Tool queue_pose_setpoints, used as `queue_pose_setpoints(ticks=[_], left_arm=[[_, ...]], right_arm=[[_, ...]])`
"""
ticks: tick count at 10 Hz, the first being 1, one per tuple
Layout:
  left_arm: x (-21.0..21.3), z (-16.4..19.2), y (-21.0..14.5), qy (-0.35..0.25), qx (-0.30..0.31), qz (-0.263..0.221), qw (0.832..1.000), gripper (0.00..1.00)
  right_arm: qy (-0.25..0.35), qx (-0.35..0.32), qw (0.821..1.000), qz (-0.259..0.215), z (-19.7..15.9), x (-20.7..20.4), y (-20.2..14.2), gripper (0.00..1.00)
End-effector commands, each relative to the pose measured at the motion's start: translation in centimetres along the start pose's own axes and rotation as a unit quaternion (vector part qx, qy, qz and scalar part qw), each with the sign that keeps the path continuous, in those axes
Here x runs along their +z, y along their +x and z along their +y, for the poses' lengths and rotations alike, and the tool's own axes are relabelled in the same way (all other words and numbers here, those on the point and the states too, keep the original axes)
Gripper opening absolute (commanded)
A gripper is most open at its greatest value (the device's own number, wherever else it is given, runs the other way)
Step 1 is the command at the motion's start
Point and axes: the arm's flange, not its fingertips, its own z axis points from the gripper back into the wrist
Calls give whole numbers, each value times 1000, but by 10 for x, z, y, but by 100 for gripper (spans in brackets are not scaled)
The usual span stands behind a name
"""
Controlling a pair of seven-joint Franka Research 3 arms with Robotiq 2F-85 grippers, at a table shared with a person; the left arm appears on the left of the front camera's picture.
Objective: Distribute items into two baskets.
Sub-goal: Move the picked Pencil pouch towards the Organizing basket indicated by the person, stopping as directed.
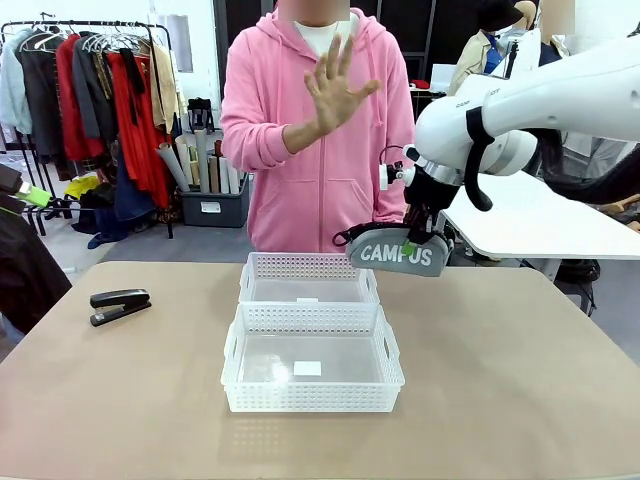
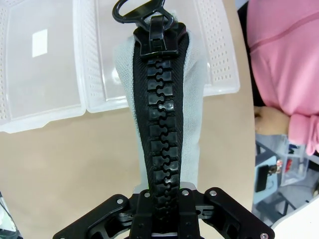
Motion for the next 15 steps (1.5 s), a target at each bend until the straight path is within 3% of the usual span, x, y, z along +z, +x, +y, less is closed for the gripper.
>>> queue_pose_setpoints(ticks=[1, 3, 5, 7, 15], left_arm=[[1, 1, 0, -6, -5, -7, 1000, 100], [1, 1, 0, -6, -5, -7, 1000, 100], [1, 1, 0, -6, -5, -7, 1000, 100], [1, 1, 0, -6, -5, -7, 1000, 100], [1, 1, 0, -6, -5, -7, 1000, 100]], right_arm=[[19, 24, 999, -10, -12, 0, 5, 0], [48, 8, 999, -4, 6, 62, -52, 0], [86, -2, 996, 16, 58, 116, -92, 0], [60, -35, 998, -8, 80, 138, -115, 0], [65, -36, 997, 8, 80, 140, -117, 0]])
